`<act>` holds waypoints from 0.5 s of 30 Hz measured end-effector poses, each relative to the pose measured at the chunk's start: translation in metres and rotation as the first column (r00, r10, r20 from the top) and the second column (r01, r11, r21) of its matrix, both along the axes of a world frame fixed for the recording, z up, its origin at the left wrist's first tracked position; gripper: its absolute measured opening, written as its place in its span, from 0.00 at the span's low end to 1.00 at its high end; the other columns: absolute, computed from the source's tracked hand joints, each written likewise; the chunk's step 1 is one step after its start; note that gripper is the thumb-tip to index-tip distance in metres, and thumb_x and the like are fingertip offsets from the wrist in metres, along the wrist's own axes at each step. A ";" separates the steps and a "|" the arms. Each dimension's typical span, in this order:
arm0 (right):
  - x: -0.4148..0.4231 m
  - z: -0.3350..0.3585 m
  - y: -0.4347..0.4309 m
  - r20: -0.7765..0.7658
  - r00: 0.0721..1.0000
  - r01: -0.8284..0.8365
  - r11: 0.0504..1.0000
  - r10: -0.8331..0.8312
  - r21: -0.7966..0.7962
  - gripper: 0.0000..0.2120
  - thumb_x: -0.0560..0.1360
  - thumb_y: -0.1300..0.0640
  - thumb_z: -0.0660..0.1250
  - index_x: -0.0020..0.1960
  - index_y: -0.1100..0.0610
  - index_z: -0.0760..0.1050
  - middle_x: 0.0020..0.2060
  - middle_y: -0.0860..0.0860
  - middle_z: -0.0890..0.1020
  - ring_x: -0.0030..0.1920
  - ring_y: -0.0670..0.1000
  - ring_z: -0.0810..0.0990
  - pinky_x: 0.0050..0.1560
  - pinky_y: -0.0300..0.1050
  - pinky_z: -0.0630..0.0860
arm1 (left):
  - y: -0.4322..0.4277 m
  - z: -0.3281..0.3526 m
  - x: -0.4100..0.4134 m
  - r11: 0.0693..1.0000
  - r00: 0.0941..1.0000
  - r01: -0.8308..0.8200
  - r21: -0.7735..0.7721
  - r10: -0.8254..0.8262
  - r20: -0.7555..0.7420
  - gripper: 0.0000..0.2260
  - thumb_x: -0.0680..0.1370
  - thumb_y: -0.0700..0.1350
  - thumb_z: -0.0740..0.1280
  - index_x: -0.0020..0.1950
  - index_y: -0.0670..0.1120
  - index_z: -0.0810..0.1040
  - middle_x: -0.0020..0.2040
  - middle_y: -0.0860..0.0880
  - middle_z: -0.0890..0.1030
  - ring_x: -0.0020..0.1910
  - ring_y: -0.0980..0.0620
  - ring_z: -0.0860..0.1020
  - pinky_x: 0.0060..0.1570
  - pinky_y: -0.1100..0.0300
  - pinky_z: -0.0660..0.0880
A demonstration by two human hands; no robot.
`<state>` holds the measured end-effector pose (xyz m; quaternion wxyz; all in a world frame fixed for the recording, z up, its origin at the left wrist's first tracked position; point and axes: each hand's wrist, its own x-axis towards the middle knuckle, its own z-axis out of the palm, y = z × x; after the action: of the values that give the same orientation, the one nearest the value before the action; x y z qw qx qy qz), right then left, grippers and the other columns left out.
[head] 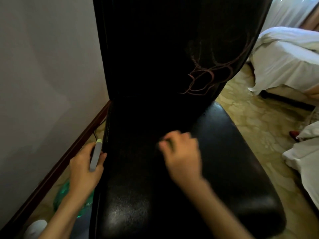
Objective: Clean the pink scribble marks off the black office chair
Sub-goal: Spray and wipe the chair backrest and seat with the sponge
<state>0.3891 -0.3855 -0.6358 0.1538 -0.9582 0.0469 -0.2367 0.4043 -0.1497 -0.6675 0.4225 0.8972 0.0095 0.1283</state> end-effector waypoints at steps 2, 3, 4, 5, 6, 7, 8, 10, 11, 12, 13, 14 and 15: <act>-0.034 -0.009 0.076 -0.093 0.992 -0.092 0.995 0.089 -0.030 0.10 0.72 0.44 0.63 0.47 0.49 0.75 0.43 0.52 0.77 0.41 0.56 0.75 0.38 0.50 0.73 | 0.003 -0.001 -0.002 1.000 1.000 0.019 -0.025 -0.019 -0.011 0.11 0.74 0.37 0.70 0.55 0.40 0.77 0.40 0.45 0.80 0.35 0.52 0.76 0.31 0.64 0.69; -0.043 -0.016 0.098 -0.124 0.988 -0.099 0.994 0.093 -0.047 0.10 0.70 0.43 0.67 0.47 0.48 0.75 0.43 0.51 0.77 0.41 0.54 0.76 0.37 0.50 0.74 | 0.004 0.000 -0.003 0.998 1.000 0.022 -0.055 -0.023 -0.011 0.10 0.74 0.37 0.70 0.55 0.40 0.77 0.41 0.45 0.79 0.35 0.52 0.76 0.30 0.66 0.70; -0.048 -0.023 0.108 -0.158 0.983 -0.104 0.993 0.093 -0.064 0.12 0.68 0.43 0.69 0.47 0.47 0.75 0.43 0.51 0.76 0.41 0.53 0.76 0.36 0.49 0.75 | 0.004 0.000 -0.004 0.996 1.000 0.024 -0.085 -0.025 -0.012 0.10 0.74 0.37 0.70 0.55 0.41 0.76 0.41 0.46 0.79 0.36 0.52 0.76 0.30 0.66 0.72; -0.047 -0.029 0.103 -0.178 0.979 -0.114 0.991 0.099 -0.075 0.12 0.67 0.43 0.70 0.47 0.46 0.75 0.44 0.50 0.76 0.41 0.53 0.75 0.36 0.48 0.75 | 0.004 0.000 -0.005 0.995 1.000 0.025 -0.102 -0.026 -0.012 0.10 0.74 0.38 0.70 0.55 0.41 0.76 0.41 0.46 0.79 0.36 0.51 0.77 0.33 0.67 0.73; -0.045 -0.031 0.086 -0.177 0.981 -0.100 0.991 0.082 -0.094 0.11 0.68 0.43 0.68 0.47 0.46 0.74 0.44 0.50 0.76 0.42 0.52 0.74 0.36 0.48 0.74 | 0.004 0.001 -0.006 0.995 1.000 0.026 -0.100 -0.027 -0.008 0.10 0.74 0.38 0.70 0.55 0.41 0.76 0.41 0.45 0.79 0.36 0.51 0.77 0.35 0.69 0.72; -0.044 -0.036 0.061 -0.166 0.985 -0.057 0.992 0.038 -0.114 0.09 0.69 0.43 0.66 0.47 0.46 0.74 0.43 0.49 0.75 0.41 0.53 0.74 0.35 0.48 0.72 | 0.005 0.001 -0.007 0.995 0.999 0.031 -0.092 -0.032 -0.005 0.10 0.74 0.38 0.70 0.54 0.41 0.76 0.40 0.46 0.79 0.37 0.51 0.77 0.36 0.71 0.72; -0.044 -0.039 0.030 -0.157 0.987 0.019 0.992 -0.039 -0.126 0.09 0.70 0.44 0.67 0.46 0.47 0.75 0.43 0.50 0.76 0.41 0.55 0.74 0.35 0.48 0.71 | 0.005 0.001 -0.009 0.996 0.999 0.039 -0.085 -0.039 0.000 0.09 0.74 0.38 0.70 0.53 0.42 0.76 0.40 0.46 0.78 0.37 0.53 0.77 0.35 0.73 0.72; -0.043 -0.042 -0.034 -0.135 0.952 0.255 0.955 -0.275 -0.152 0.10 0.70 0.47 0.71 0.47 0.51 0.77 0.43 0.56 0.77 0.41 0.59 0.74 0.36 0.49 0.70 | 0.005 0.001 -0.013 0.995 0.999 0.053 -0.086 -0.052 0.004 0.09 0.74 0.38 0.70 0.52 0.42 0.76 0.39 0.47 0.78 0.36 0.53 0.76 0.34 0.74 0.71; -0.041 -0.040 -0.062 -0.157 0.916 0.347 0.925 -0.370 -0.154 0.11 0.72 0.48 0.71 0.49 0.53 0.76 0.46 0.58 0.76 0.43 0.61 0.73 0.38 0.50 0.70 | 0.005 0.001 -0.013 0.994 0.998 0.055 -0.090 -0.055 -0.002 0.09 0.74 0.38 0.70 0.52 0.42 0.76 0.39 0.48 0.78 0.36 0.53 0.76 0.34 0.73 0.71; -0.040 -0.035 -0.082 -0.211 0.892 0.375 0.915 -0.400 -0.150 0.12 0.74 0.48 0.68 0.53 0.54 0.75 0.49 0.59 0.75 0.46 0.60 0.72 0.40 0.51 0.70 | 0.007 0.001 -0.013 0.994 0.998 0.056 -0.091 -0.057 -0.011 0.09 0.73 0.38 0.71 0.52 0.42 0.76 0.38 0.48 0.78 0.36 0.53 0.76 0.34 0.73 0.72; -0.039 -0.030 -0.096 -0.275 0.878 0.369 0.920 -0.392 -0.132 0.13 0.77 0.47 0.63 0.56 0.54 0.73 0.53 0.58 0.74 0.48 0.58 0.70 0.43 0.50 0.70 | 0.008 0.000 -0.013 0.995 0.998 0.054 -0.087 -0.057 -0.022 0.10 0.73 0.38 0.71 0.53 0.42 0.76 0.39 0.49 0.78 0.36 0.53 0.77 0.35 0.73 0.72; -0.036 -0.026 -0.101 -0.305 0.885 0.340 0.936 -0.351 -0.090 0.14 0.78 0.47 0.61 0.59 0.54 0.72 0.55 0.56 0.72 0.49 0.55 0.69 0.46 0.47 0.69 | 0.009 0.000 -0.012 0.995 0.998 0.052 -0.085 -0.055 -0.031 0.11 0.72 0.38 0.72 0.54 0.42 0.77 0.39 0.49 0.78 0.36 0.54 0.77 0.36 0.73 0.72; -0.034 -0.019 -0.099 -0.318 0.900 0.311 0.950 -0.299 -0.013 0.14 0.79 0.48 0.60 0.59 0.54 0.71 0.54 0.55 0.71 0.50 0.52 0.68 0.46 0.44 0.68 | 0.010 0.001 -0.012 0.995 0.998 0.046 -0.085 -0.049 -0.036 0.11 0.72 0.37 0.72 0.54 0.42 0.77 0.39 0.49 0.78 0.36 0.54 0.77 0.36 0.74 0.72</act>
<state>0.3553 -0.4849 -0.6545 0.1236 -0.9613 0.2247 -0.1006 0.3924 -0.1402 -0.6666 0.4626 0.8808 0.0014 0.1006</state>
